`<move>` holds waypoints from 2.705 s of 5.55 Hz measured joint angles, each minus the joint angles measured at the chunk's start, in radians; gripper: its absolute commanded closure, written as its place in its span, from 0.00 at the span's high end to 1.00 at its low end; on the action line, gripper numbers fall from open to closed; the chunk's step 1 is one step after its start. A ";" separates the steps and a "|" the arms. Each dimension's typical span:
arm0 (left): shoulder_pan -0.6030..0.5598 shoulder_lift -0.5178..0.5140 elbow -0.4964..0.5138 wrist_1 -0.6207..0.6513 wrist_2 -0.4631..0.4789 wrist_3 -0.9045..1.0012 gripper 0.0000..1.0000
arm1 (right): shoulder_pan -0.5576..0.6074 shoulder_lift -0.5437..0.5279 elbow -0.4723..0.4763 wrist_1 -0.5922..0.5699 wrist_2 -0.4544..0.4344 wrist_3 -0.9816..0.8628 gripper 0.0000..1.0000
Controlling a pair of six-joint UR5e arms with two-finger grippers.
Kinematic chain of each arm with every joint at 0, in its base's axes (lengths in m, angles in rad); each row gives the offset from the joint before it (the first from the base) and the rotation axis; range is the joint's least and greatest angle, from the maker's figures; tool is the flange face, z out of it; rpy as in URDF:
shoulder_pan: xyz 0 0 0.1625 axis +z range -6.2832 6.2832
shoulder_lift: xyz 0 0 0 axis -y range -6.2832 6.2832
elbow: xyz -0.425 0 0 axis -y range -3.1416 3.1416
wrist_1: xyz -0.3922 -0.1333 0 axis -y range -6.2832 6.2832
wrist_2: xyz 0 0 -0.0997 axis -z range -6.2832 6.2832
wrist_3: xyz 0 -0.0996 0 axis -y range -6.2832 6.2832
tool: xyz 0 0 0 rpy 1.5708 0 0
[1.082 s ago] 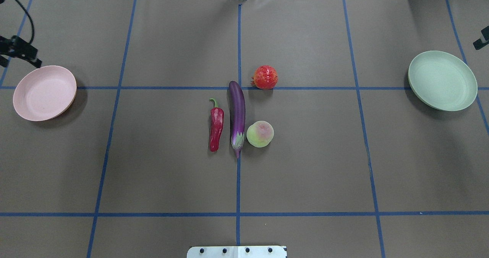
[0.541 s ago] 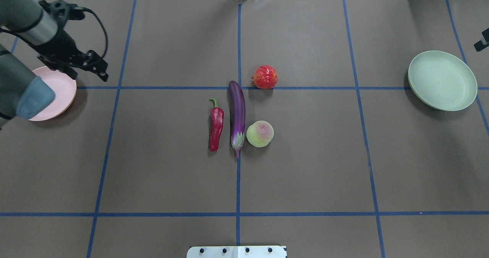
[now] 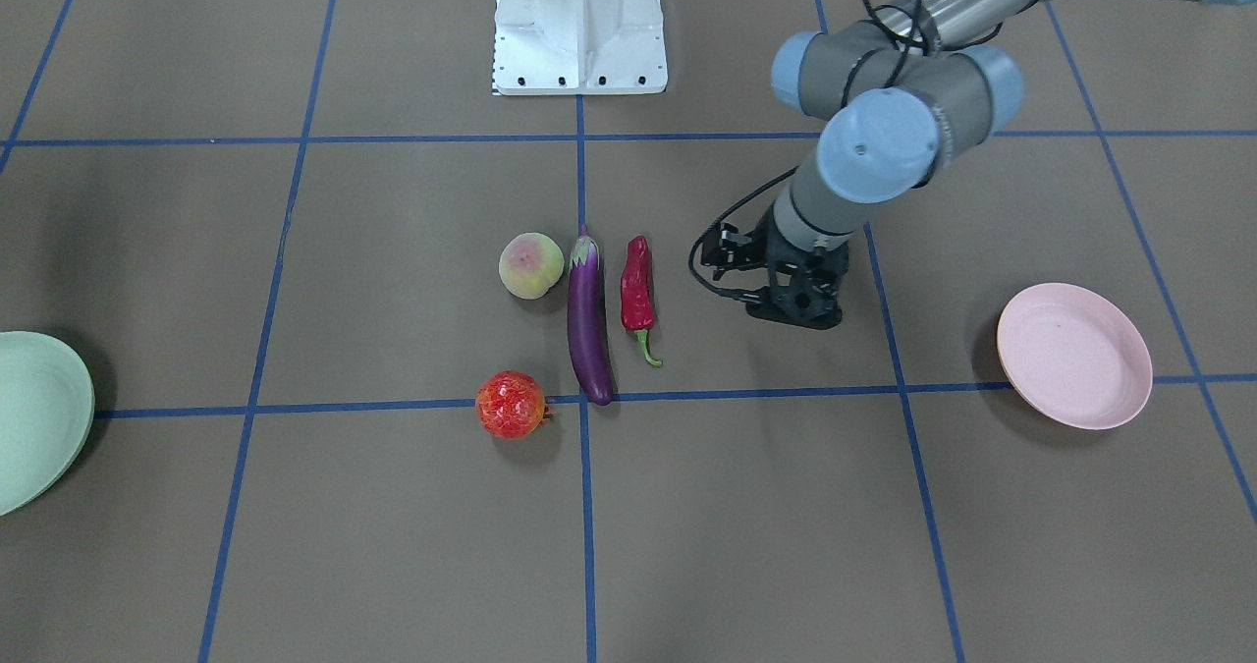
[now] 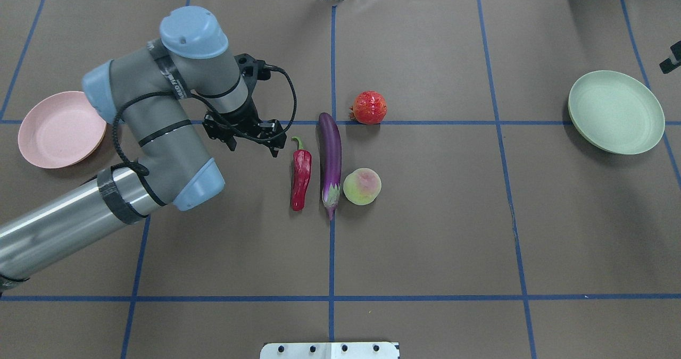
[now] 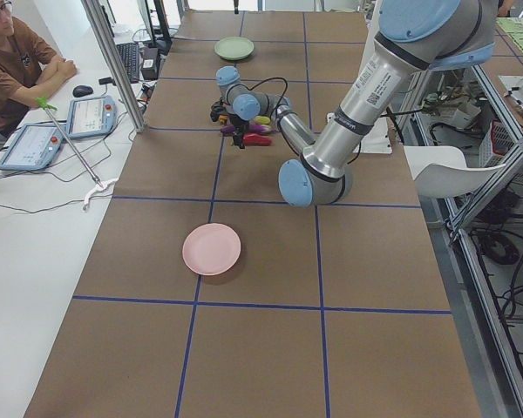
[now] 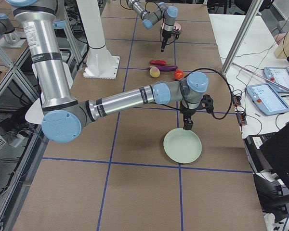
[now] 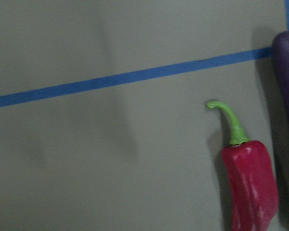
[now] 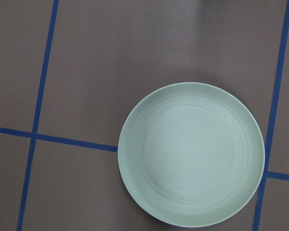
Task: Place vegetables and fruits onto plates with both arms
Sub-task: 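Move the left gripper over the red chili pepper and lower, then close the left gripper on the red chili pepper, then carry the chili pepper with the left gripper onto the pink plate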
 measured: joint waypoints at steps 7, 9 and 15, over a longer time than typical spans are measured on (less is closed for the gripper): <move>0.085 -0.087 0.137 -0.012 0.003 -0.048 0.51 | -0.008 -0.006 -0.006 -0.002 0.000 0.004 1.00; 0.086 -0.089 0.138 -0.014 0.002 -0.084 0.00 | -0.010 -0.009 -0.007 -0.002 -0.001 0.005 1.00; -0.326 0.120 -0.004 0.001 -0.275 0.072 0.00 | -0.010 -0.003 0.009 0.001 0.032 0.005 1.00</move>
